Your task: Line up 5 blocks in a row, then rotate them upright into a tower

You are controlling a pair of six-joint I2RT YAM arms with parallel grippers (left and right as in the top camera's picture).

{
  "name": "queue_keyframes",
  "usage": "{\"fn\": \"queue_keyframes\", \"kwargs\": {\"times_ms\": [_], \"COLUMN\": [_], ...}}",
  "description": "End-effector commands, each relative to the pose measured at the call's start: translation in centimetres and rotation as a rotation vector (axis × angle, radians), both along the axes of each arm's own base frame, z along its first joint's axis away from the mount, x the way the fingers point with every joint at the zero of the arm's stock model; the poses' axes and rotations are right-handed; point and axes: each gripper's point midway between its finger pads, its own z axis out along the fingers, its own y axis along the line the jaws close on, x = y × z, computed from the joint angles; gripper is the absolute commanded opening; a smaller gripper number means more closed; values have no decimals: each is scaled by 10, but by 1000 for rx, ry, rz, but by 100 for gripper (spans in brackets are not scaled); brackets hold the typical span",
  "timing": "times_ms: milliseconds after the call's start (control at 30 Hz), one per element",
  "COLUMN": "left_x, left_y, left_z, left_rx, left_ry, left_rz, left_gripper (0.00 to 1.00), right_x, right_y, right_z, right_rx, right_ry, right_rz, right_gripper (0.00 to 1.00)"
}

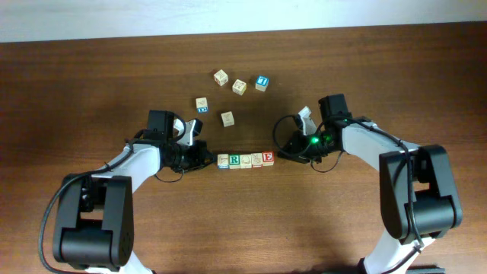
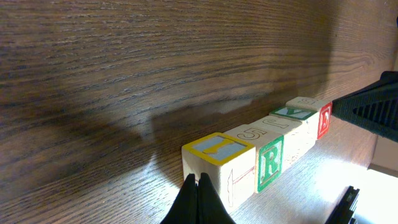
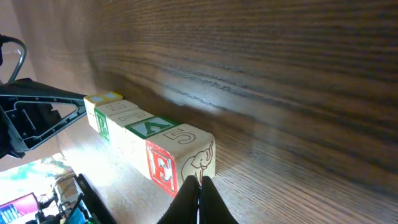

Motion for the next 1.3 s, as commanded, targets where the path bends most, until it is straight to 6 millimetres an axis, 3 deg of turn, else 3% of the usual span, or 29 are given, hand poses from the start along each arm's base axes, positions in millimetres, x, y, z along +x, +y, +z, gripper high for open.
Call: {"fn": "queue_keyframes", "kwargs": {"times_ms": [0, 267, 1267], "left_x": [-2, -1, -1], "left_y": [1, 1, 1], "left_z": [-5, -4, -5], "left_rx": [5, 5, 5], "left_ry": [17, 16, 16], "left_rz": [11, 11, 11], "left_gripper": [0, 0, 0], "right_x": [-3, -5, -10], "right_y": [1, 5, 18], "right_z": [-5, -12, -6], "right_rx": [-14, -72, -29], "right_ry": [13, 20, -1], "right_rz": [0, -1, 54], "right_gripper": [5, 4, 4]}}
